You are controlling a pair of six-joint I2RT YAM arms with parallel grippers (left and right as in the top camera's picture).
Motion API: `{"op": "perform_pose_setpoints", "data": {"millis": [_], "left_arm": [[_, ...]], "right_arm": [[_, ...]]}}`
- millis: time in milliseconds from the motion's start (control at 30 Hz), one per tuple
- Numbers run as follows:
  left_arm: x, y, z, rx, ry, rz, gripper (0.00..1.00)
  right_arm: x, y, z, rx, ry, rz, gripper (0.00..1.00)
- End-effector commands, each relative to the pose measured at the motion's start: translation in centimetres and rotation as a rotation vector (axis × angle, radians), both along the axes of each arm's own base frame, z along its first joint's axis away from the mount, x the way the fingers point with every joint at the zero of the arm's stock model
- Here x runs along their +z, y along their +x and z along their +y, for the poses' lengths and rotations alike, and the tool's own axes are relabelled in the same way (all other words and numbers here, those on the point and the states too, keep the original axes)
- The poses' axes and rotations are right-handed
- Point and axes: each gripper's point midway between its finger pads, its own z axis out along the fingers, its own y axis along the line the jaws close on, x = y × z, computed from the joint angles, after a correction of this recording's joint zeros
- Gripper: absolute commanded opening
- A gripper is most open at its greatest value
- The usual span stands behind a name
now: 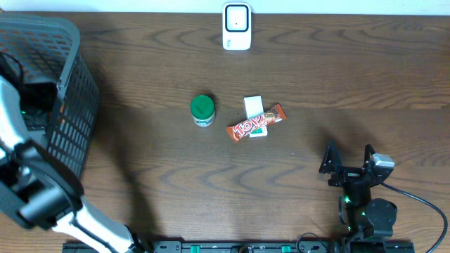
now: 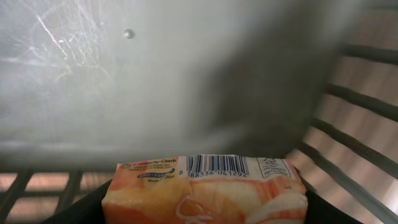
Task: Scan the item barcode
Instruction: 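Lift the orange tissue pack out of the basket toward the table center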
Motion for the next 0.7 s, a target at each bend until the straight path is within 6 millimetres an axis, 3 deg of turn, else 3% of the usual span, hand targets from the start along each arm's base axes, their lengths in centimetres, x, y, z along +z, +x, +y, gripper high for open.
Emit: {"op": "perform_pose_setpoints", "data": {"millis": [0, 200, 367, 500, 667], "left_arm": [[5.5, 0.2, 0.3, -0.013, 0.092, -0.118, 0.72], [13.8, -1.7, -0.8, -0.010, 0.229, -0.291, 0.72], [18.9, -3.9, -2.2, -0.013, 0.316, -0.402, 0.72], [21.8, -5.3, -3.7, -0.023, 0.356, -0.472, 0.72], [22.8, -5.6, -6.5, -0.089, 0.313, -0.520, 0.72]], "right_arm": [[0.0, 0.0, 0.1, 0.002, 0.010, -0.002, 0.99], [0.0, 0.0, 0.1, 0.002, 0.010, -0.002, 0.99], [0.0, 0.0, 0.1, 0.002, 0.010, -0.002, 0.99], [0.0, 0.0, 0.1, 0.002, 0.010, -0.002, 0.99], [0.0, 0.0, 0.1, 0.002, 0.010, -0.002, 0.99]]}}
